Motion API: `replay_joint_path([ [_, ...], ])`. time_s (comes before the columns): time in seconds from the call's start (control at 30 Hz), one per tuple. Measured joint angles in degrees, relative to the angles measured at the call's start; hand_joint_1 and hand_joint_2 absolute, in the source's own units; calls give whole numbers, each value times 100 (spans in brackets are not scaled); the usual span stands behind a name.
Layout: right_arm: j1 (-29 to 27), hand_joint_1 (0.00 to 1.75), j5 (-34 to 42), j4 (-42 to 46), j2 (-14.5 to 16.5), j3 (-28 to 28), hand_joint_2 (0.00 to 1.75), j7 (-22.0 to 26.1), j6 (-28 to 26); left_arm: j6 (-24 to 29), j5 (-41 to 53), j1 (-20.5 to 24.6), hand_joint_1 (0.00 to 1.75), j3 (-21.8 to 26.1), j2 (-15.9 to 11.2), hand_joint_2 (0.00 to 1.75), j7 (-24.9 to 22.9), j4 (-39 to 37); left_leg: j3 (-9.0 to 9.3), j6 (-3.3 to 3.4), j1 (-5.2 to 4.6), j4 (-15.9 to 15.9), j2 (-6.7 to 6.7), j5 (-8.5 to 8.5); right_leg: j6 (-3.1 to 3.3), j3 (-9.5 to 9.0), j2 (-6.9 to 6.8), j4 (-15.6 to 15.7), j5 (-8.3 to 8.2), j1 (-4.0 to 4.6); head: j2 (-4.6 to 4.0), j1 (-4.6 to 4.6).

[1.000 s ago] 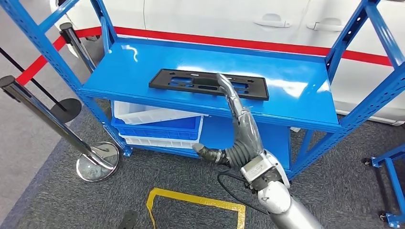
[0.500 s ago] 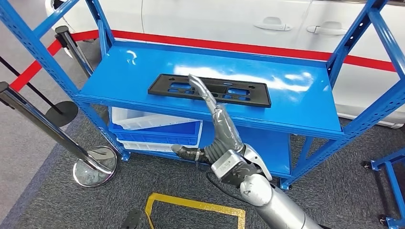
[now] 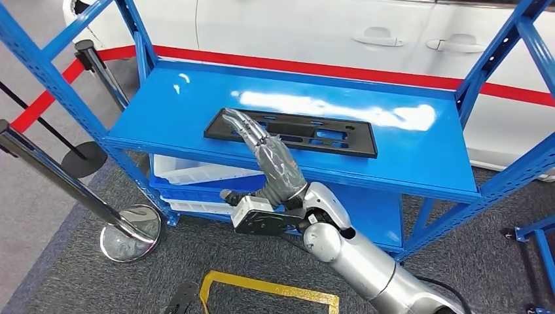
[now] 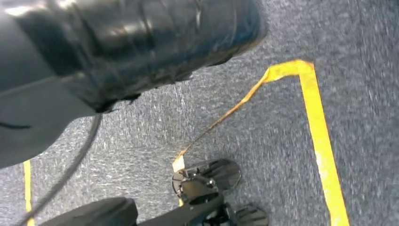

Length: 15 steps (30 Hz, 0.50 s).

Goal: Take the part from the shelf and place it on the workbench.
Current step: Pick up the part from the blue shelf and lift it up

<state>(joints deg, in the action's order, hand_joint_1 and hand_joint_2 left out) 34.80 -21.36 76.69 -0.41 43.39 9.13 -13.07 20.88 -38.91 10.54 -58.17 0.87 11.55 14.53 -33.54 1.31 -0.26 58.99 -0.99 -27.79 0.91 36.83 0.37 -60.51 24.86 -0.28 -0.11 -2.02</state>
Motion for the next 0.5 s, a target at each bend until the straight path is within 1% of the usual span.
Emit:
replay_joint_path([
  [0.03, 50, 0, -96, -101, 26, 23, 175, -40, -32, -3, 0, 7, 0, -1, 1, 0, -2, 0, 8, -27, 8, -1, 4, -18, 19, -24, 3, 27, 0, -6, 0, -2],
  [0.07, 115, 0, -210, -206, 50, 47, 175, -82, -79, -7, 1, 14, 0, -2, 1, 0, -3, 0, -12, -61, 14, 68, 11, -63, 45, -62, 2, 51, 7, -20, 0, -12],
  [0.1, 185, 0, -325, -307, 73, 74, 175, -123, -123, -10, 1, 23, 0, -2, 3, 0, -4, 0, -91, -98, 23, 245, 17, -143, 71, -107, -3, 77, 15, -38, 0, -23],
  [0.13, 249, 0, -424, -411, 96, 107, 175, -156, -161, -11, 1, 30, 0, -7, 5, 0, -6, 0, -246, -135, 41, 537, 26, -253, 95, -148, -10, 91, 33, -47, 0, -34],
  [0.2, 321, 0, -511, -590, 124, 170, 175, -185, -194, -13, 1, 33, 0, -26, 11, 0, -10, 0, -703, -200, 78, 1275, 35, -459, 120, -203, -17, 96, 80, -45, 0, -44],
  [0.23, 331, 0, -525, -668, 135, 198, 175, -190, -199, -14, 1, 26, 0, -36, 14, 0, -13, 0, -895, -221, 94, 1515, 39, -466, 120, -231, -14, 95, 106, -44, 0, -45],
  [0.27, 336, 0, -530, -734, 141, 218, 175, -193, -204, -14, 1, 19, 0, -43, 15, 0, -15, 0, -988, -233, 105, 1544, 43, -358, 115, -264, -8, 95, 134, -45, 0, -45],
  [0.3, 346, 0, -533, -790, 148, 236, 175, -194, -208, -14, 0, 16, 0, -46, 15, 0, -16, 0, -963, -237, 113, 1341, 46, -141, 105, -309, 0, 95, 166, -49, 0, -46],
  [0.33, 363, 0, -535, -840, 157, 249, 175, -195, -210, -13, 0, 16, 0, -48, 15, 0, -16, 0, -839, -233, 118, 959, 49, 142, 89, -358, 8, 95, 202, -54, 0, -45],
  [0.37, 388, 0, -539, -890, 169, 259, 175, -198, -213, -13, 0, 20, 0, -50, 15, 0, -16, 0, -684, -225, 115, 569, 49, 351, 68, -401, 15, 99, 236, -57, 0, -44],
  [0.4, 418, 0, -546, -936, 181, 267, 175, -208, -213, -13, 0, 27, 0, -54, 15, 0, -16, 0, -544, -208, 100, 235, 47, 477, 40, -425, 23, 100, 265, -54, 0, -46],
  [0.43, 449, 0, -561, -987, 192, 276, 175, -221, -214, -12, 0, 33, 0, -60, 15, 0, -16, 0, -459, -183, 83, 45, 43, 513, 10, -433, 29, 110, 281, -50, 0, -46],
  [0.5, 507, 0, -624, -1124, 211, 299, 175, -244, -223, -10, 0, 39, 0, -69, 15, 0, -19, 0, -410, -116, 51, -57, 35, 456, -55, -445, 39, 153, 299, -43, 0, -49],
])
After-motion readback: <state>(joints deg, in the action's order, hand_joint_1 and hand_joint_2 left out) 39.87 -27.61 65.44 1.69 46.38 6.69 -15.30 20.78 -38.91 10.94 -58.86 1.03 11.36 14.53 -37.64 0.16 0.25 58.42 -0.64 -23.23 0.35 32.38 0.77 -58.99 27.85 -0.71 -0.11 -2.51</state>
